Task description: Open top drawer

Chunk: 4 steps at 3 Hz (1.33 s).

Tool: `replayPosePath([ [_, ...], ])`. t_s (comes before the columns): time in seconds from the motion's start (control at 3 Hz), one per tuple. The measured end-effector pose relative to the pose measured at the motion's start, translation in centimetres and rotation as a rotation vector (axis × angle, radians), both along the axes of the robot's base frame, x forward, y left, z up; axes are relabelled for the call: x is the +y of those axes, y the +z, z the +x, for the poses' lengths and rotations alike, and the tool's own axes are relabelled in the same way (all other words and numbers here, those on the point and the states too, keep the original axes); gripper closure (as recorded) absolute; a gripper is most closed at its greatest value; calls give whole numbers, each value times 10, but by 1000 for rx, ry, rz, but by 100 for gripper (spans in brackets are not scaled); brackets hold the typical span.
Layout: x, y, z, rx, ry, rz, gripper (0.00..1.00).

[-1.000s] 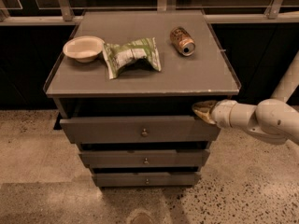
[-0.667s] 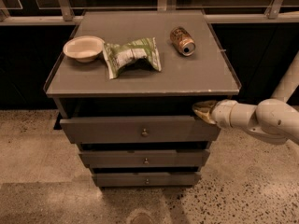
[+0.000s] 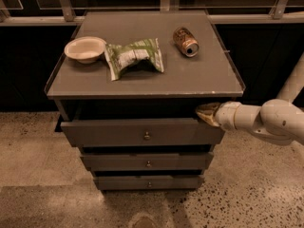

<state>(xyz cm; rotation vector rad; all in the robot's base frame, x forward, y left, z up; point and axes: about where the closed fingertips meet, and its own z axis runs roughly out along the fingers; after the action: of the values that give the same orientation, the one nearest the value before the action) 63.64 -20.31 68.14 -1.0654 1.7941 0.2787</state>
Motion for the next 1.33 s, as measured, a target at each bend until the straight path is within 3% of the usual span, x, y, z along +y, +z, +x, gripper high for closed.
replayPosePath([
  [1.33, 12, -3, -18, 65, 76, -27, 100],
])
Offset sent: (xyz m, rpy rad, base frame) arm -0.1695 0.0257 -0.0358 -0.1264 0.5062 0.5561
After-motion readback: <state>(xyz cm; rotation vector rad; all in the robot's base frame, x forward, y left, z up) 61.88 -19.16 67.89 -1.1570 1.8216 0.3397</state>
